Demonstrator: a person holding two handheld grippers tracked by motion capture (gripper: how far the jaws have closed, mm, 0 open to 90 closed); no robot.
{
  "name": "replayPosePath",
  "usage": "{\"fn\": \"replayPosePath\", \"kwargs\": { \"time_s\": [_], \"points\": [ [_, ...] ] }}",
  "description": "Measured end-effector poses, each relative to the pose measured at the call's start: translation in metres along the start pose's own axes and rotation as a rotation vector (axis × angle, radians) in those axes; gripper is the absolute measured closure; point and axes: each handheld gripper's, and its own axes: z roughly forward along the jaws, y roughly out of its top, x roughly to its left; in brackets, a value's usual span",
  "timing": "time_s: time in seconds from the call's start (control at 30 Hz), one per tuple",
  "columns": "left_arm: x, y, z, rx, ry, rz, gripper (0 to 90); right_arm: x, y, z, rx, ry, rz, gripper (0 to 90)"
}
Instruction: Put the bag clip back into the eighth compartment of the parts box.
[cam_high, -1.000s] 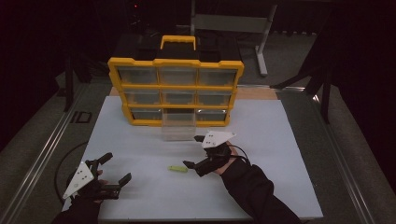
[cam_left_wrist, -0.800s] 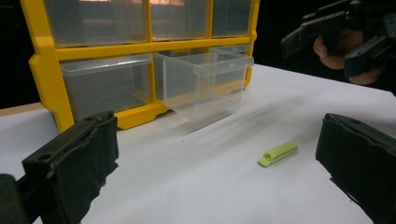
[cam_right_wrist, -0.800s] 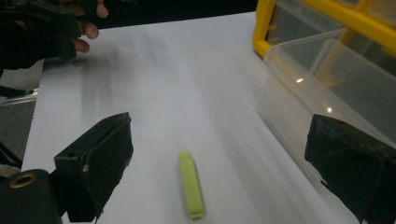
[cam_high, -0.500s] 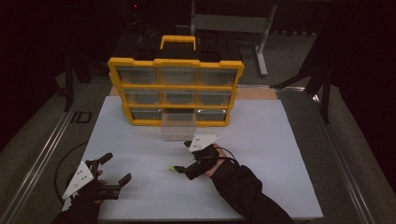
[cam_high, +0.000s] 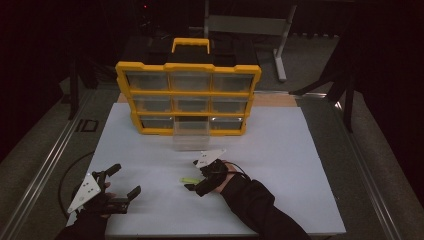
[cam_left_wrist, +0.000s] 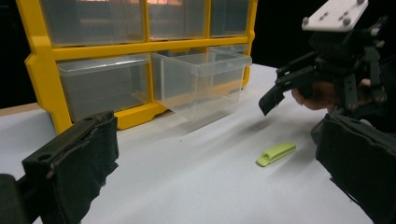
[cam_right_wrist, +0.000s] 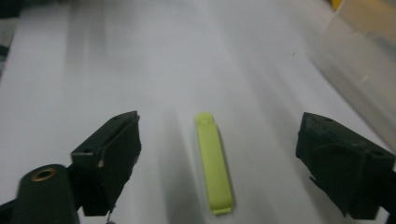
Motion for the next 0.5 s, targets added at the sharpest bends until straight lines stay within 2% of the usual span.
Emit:
{"fn": "replayPosePath", "kwargs": {
  "time_s": [0.17, 0.5],
  "points": [
    [0.000, 0.000, 0.000, 0.002, -0.001, -0.002, 0.0, -0.001, -0.005, 0.008, 0.034, 0.012, -0.015, 22.9],
    [0.000, -0.001, 0.001, 0.003, -0.003, -0.005, 0.0, -0.003, -0.008, 0.015, 0.070, 0.026, -0.036, 48.6]
  ]
}}
